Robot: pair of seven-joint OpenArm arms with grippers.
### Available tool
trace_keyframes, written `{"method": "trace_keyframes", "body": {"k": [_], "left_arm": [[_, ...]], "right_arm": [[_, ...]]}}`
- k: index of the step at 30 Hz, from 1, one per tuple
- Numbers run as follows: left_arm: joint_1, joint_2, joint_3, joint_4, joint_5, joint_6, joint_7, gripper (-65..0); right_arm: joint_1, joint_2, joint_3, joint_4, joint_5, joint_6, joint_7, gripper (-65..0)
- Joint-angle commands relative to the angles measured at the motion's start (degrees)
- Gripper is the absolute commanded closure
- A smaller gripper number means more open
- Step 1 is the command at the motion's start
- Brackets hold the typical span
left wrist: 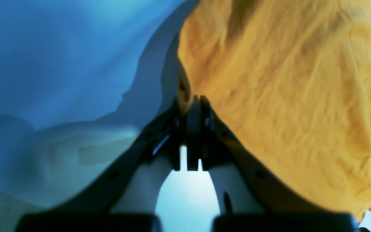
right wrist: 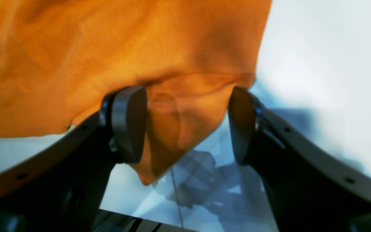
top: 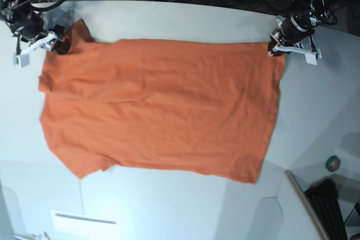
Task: Layout the t-shirt on the table in an organized manner, then fold the t-shirt properly
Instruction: 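Grasp the shirt's shoulder corners with both grippers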
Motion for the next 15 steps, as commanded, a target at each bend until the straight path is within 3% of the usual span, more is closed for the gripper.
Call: {"method": "trace_keyframes", "body": {"k": [1,7,15], "left_arm": [[0.09,-0.55,-0.36,1.04,-0.62,-0.31,-0.51,0.0],[0.09,-0.64,-0.45,1.04,-0.62,-0.31,-0.51,0.0],[0.18,-0.64,-0.36,1.13,-0.62,-0.31,-0.51,0.0]], "right_arm": [[-0.93,-0.60,-0.13,-0.79,-3.74,-0.58,-4.69,-36.6],[-2.60,-0.60,-0.30,-0.52,-3.74,-0.58,-4.78,-24.5],[-3.30,-1.92,-0.22,-0.52,-3.74,-0.58,-7.32,-22.1]]}}
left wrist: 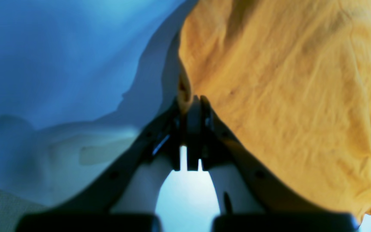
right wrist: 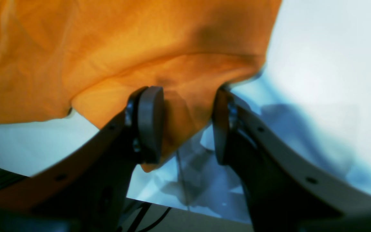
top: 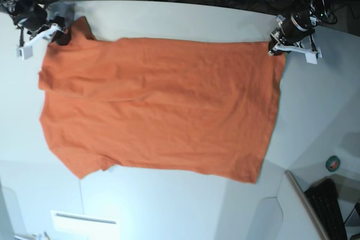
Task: Layout the t-shirt on the table in an organized manner, then fold the t-shirt properly
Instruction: 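Grasp the shirt's shoulder corners with both grippers, then lift the shirt with both grippers and lay it back down straightened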
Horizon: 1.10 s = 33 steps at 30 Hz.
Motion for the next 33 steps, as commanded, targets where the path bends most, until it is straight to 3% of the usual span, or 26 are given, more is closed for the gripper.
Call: {"method": "trace_keyframes", "body": {"k": [1,4,7,12,18,22,24,30,33], "left_arm": [[0.05,-0.61,-0.07,1.13,-0.62,-0.31,-0.51,0.0],[0.05,-0.61,-0.07,2.18,-0.62,-0.31,-0.42,0.0],[2.16,-0.61,0.01,7.11,-0.35,-0.31,-0.42,0.0],[4.00,-0.61,0.01,17.48,-0.18,-0.31,-0.33,0.0],[-3.65,-1.32,0.10,23.19,-0.18,-0.31,10.31,0.0],[-13.93,-1.23,0.19,22.40,-0.18,-0.14,16.02,0.0],[-19.21,-1.32,2.04,20.91,-0.09,-0.05,16.99,0.0],[-34.94,-1.32,10.74,6.49,-0.09,0.04,16.64,0.0],[-42.06,-0.88,14.43,-2.74,-0.09,0.04,13.47,0.0]], "right_arm": [[-0.41,-0.91,-0.11,-0.81,-5.51,-1.10,-6.17,-19.1],[-0.32,-0.73,-0.37,-0.81,-5.51,-1.10,-6.52,0.0],[-0.24,-0.38,-0.19,0.95,-5.51,-1.10,-8.89,0.0],[-0.50,-0.47,-0.37,15.81,-5.77,-1.10,-16.54,0.0],[6.09,2.52,-0.81,28.99,-5.86,-1.10,-24.36,0.0],[13.04,7.53,-6.61,26.71,-5.86,-1.10,-24.36,0.0],[17.17,9.64,-9.25,23.81,-5.86,-3.08,-24.28,0.0],[29.39,15.18,-16.11,10.27,-5.86,-7.65,-18.47,0.0],[35.10,17.46,-19.01,2.18,-5.86,-8.97,-13.99,0.0]]}}
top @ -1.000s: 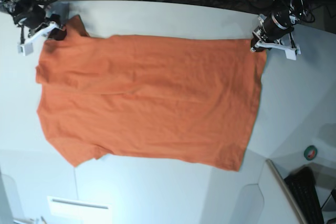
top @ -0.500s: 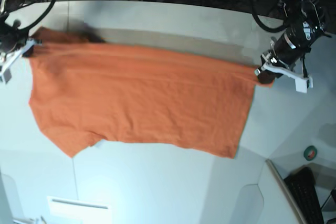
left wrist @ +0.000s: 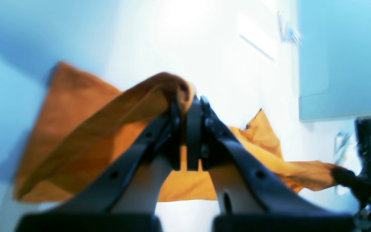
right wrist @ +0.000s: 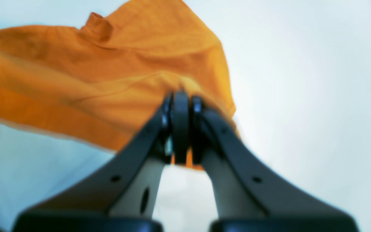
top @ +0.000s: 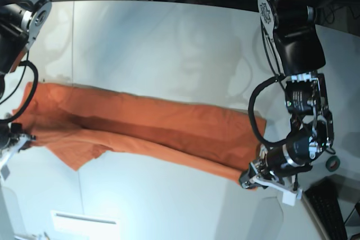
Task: Layout the t-shirt on the table in an organized manner, then fold the t-shirt properly
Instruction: 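Lift the shirt with both grippers and lay it back down straightened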
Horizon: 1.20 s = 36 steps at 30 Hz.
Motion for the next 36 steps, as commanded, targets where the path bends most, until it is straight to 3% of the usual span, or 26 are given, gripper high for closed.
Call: {"method": "trace_keyframes", "body": {"k": [1,6,10,15,19,23,29,31,36], "left_arm": [[-3.45,-0.40,1.70,-1.38,-1.25,-0.62,-2.71,0.0],[-15.15,-0.40,10.75,-14.13,-1.25,-0.62,-14.05,0.0],[-27.01,0.75,12.34,-22.65,-1.34,-0.62,-16.96,0.0],[-35.10,0.66,12.34,-21.86,-1.69,-0.62,-17.75,0.0],[-33.34,0.39,12.34,-15.00,-1.78,-0.62,-16.43,0.0],[-24.38,-0.75,10.49,-7.44,-1.69,-0.62,-12.91,0.0],[-4.68,-1.45,3.72,2.14,-1.25,-0.62,-9.48,0.0],[1.64,-2.86,3.37,3.02,-1.25,-0.62,-9.83,0.0],[11.75,-3.30,3.37,-0.15,-1.25,-0.62,-10.10,0.0]], "right_arm": [[3.68,1.69,-1.00,-1.31,0.65,-1.24,2.78,0.0],[14.41,5.56,-5.40,-11.77,0.65,-4.05,9.81,0.0],[24.08,8.90,-6.54,-14.50,0.65,-4.05,10.43,0.0],[34.01,12.32,-6.72,-13.62,0.91,-3.61,6.21,0.0],[35.33,12.41,-6.72,-7.46,0.91,-3.52,1.11,0.0],[29.44,10.57,-6.37,2.56,1.00,-3.52,-5.92,0.0],[9.22,6.79,-6.37,13.02,1.00,-3.52,-7.07,0.0],[1.75,4.41,-6.37,13.20,1.00,-3.52,-5.48,0.0],[-12.32,-0.69,-6.37,6.69,0.91,-3.52,6.30,0.0]]}}
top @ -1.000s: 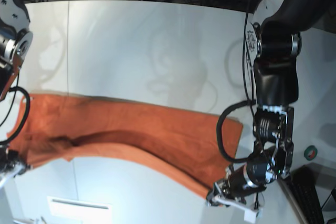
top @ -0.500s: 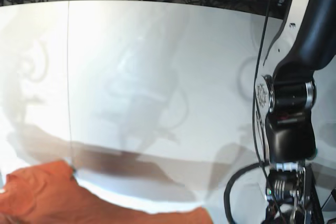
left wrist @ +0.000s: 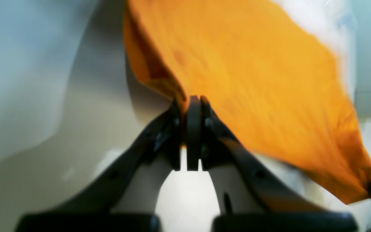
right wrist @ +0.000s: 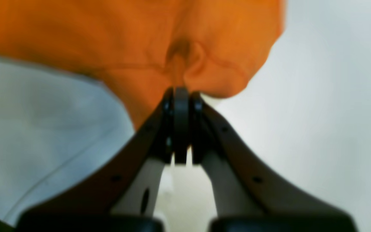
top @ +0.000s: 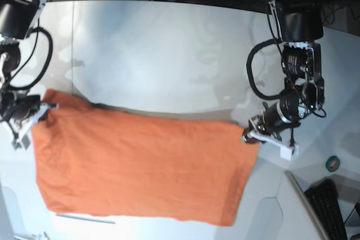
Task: Layout the t-shirt on the table in an organized manner, then fold the t-shirt properly
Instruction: 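Lift the shirt with both grippers and lay it back down straightened, then fold the shirt edge over lengthwise with both grippers and release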
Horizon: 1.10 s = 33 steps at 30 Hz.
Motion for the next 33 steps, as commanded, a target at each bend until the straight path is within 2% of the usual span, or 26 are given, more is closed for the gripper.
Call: {"method": "trace_keyframes", "body": {"k": [1,6,9,14,17,20,25,28,33], "left_arm": [[-0.81,-0.41,-0.17,0.64,-1.53,-0.90,-1.25,0.0],[4.20,-1.73,-0.26,2.13,-1.53,-0.90,-1.25,0.0],[7.19,-2.61,-0.70,5.38,-1.53,-0.90,-1.25,0.0],[11.85,-4.90,-0.70,10.31,-1.62,-0.90,-0.89,0.0],[15.10,-5.95,-0.70,12.24,-1.62,-0.90,-0.89,0.0],[18.71,-6.04,-0.79,14.35,-1.62,-0.90,-1.16,0.0],[22.49,-4.28,-6.68,15.93,-1.71,-0.90,-0.89,0.0],[22.23,-3.67,-9.58,15.93,-1.88,-0.90,-0.81,0.0],[19.76,-3.40,-9.58,14.53,-1.88,-0.90,-0.72,0.0]], "right_arm": [[-0.02,1.10,0.19,-0.44,0.54,-0.05,2.13,0.0],[-7.14,-0.92,0.19,-2.47,0.54,-0.05,6.17,0.0],[-9.87,-0.92,0.28,-2.47,0.54,-0.05,6.17,0.0],[-13.38,-1.36,5.91,-1.68,0.54,-0.05,5.82,0.0],[-16.55,-1.53,6.35,1.67,0.54,-0.05,5.65,0.0],[-18.57,-3.91,6.43,6.24,0.54,-0.05,3.80,0.0],[-18.48,-6.81,6.35,11.42,0.28,-0.40,0.55,0.0],[-16.72,-6.54,6.35,11.51,0.19,-0.49,0.37,0.0],[-12.33,-6.54,6.17,10.10,0.10,-0.84,-0.51,0.0]]}}
